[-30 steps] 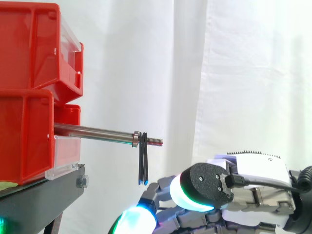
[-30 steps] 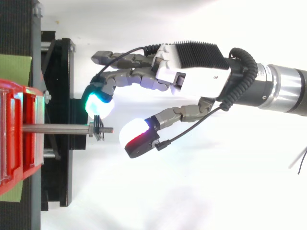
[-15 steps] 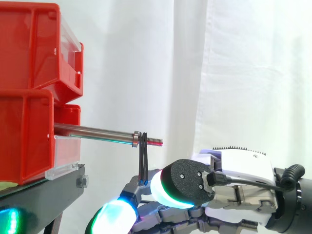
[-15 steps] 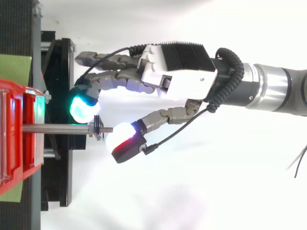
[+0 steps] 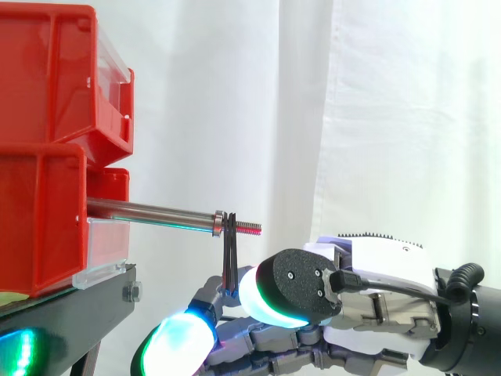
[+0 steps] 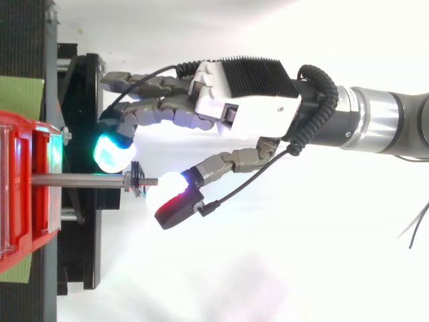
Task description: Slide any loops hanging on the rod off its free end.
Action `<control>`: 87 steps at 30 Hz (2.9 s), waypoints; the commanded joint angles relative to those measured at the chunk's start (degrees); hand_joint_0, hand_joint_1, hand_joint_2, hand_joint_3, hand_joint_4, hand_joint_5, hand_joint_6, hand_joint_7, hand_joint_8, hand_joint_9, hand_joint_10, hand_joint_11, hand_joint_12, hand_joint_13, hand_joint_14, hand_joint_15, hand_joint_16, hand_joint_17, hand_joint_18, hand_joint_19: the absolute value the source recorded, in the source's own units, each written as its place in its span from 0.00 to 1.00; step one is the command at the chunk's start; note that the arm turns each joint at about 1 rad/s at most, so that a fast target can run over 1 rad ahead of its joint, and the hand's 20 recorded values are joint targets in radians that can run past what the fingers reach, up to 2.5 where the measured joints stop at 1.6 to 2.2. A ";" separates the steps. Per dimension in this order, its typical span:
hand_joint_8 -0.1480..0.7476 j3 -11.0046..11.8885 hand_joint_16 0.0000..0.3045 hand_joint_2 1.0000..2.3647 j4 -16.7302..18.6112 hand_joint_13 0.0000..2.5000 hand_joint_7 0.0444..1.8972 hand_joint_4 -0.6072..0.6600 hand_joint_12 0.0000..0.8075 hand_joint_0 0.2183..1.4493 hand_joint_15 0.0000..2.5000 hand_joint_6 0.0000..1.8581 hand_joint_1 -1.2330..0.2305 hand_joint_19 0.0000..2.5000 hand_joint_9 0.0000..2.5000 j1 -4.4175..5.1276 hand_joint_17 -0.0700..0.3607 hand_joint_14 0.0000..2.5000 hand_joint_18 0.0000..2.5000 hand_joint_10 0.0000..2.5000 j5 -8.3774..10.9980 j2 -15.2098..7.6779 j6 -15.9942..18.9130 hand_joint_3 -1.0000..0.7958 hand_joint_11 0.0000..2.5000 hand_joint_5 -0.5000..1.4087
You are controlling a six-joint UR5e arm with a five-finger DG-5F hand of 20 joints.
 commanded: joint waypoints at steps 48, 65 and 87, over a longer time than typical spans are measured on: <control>0.53 3.82 0.17 0.00 0.71 0.27 0.60 0.69 0.42 0.29 0.01 0.27 0.39 0.10 0.28 -0.72 0.43 0.00 0.31 0.00 -4.96 -0.06 -1.44 0.30 0.05 0.18; 0.53 0.74 0.17 0.00 3.78 0.27 0.63 0.68 0.42 0.30 0.01 0.27 0.42 0.10 0.29 -0.90 0.43 0.00 0.32 0.00 -5.22 -0.06 -1.35 0.29 0.06 0.19; 0.53 0.92 0.16 0.00 4.22 0.28 0.66 0.66 0.41 0.31 0.01 0.30 0.46 0.10 0.30 -1.43 0.42 0.00 0.32 0.00 -5.31 -0.15 -1.35 0.31 0.06 0.19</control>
